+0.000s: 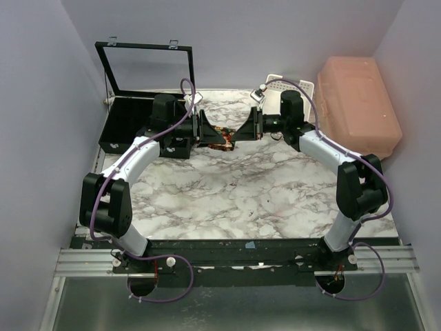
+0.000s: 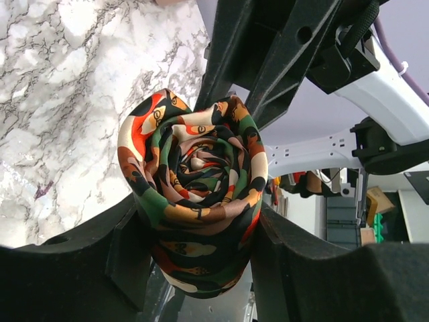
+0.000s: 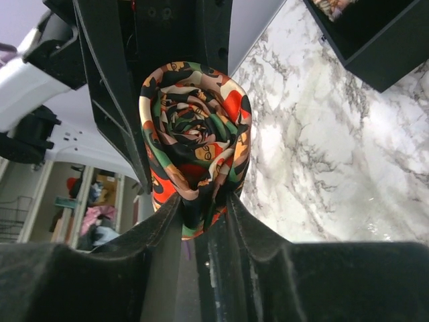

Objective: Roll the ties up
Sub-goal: Place the tie in the storage box.

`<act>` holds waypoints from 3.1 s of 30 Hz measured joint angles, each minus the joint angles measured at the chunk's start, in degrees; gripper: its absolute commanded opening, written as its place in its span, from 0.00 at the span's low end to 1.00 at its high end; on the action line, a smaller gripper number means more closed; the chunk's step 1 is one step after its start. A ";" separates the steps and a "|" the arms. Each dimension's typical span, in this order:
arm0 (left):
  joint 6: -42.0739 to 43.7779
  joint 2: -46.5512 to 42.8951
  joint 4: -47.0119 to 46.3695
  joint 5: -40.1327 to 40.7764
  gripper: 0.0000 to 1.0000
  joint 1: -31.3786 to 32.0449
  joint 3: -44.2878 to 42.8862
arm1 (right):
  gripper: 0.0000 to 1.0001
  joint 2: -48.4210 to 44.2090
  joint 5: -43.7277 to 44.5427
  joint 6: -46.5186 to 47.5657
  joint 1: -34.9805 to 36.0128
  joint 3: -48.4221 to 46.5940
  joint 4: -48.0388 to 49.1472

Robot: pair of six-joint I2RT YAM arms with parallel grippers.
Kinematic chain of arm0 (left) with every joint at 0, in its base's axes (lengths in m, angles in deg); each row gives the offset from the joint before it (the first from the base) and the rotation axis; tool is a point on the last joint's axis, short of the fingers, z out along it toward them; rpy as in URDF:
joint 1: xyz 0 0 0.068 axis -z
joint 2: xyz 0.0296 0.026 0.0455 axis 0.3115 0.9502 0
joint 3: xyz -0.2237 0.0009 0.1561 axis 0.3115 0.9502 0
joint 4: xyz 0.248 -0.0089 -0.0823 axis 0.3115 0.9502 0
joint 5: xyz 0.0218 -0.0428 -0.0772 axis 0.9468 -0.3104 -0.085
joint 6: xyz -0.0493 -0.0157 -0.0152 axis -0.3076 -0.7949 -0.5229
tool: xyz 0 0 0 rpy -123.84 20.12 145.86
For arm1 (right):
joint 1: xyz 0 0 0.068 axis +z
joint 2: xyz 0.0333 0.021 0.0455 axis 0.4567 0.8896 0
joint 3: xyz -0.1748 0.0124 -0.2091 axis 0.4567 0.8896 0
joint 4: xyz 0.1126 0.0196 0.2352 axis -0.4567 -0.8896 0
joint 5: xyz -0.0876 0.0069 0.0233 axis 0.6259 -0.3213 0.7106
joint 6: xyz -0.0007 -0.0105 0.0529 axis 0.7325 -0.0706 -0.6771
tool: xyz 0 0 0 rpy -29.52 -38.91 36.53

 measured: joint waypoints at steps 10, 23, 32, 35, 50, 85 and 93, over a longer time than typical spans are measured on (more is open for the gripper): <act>8.44 -1.07 8.61 0.46 0.00 -1.70 -1.27 | 1.00 0.00 0.39 2.60 -0.55 0.00 -4.31; 36.39 4.00 41.97 14.38 0.00 -15.28 -23.23 | 1.00 -0.11 5.62 16.04 -5.68 -5.44 -19.61; 47.82 14.27 54.45 35.71 0.00 -25.27 -38.38 | 1.00 -0.24 8.57 21.49 -5.53 -5.44 -25.33; 49.99 17.31 56.37 40.68 0.00 -26.40 -41.11 | 1.00 -0.24 9.33 22.40 -5.53 -5.44 -26.10; 55.10 31.65 63.41 52.13 0.00 -27.34 -50.14 | 1.00 0.22 12.04 25.57 -5.53 -6.36 -29.42; 56.46 42.23 62.71 55.78 0.45 -27.39 -51.78 | 1.00 4.44 13.86 26.91 -5.53 -9.07 -32.63; 56.37 42.23 62.69 57.02 0.61 -27.02 -51.76 | 1.00 4.96 13.88 26.88 -5.53 -10.12 -32.70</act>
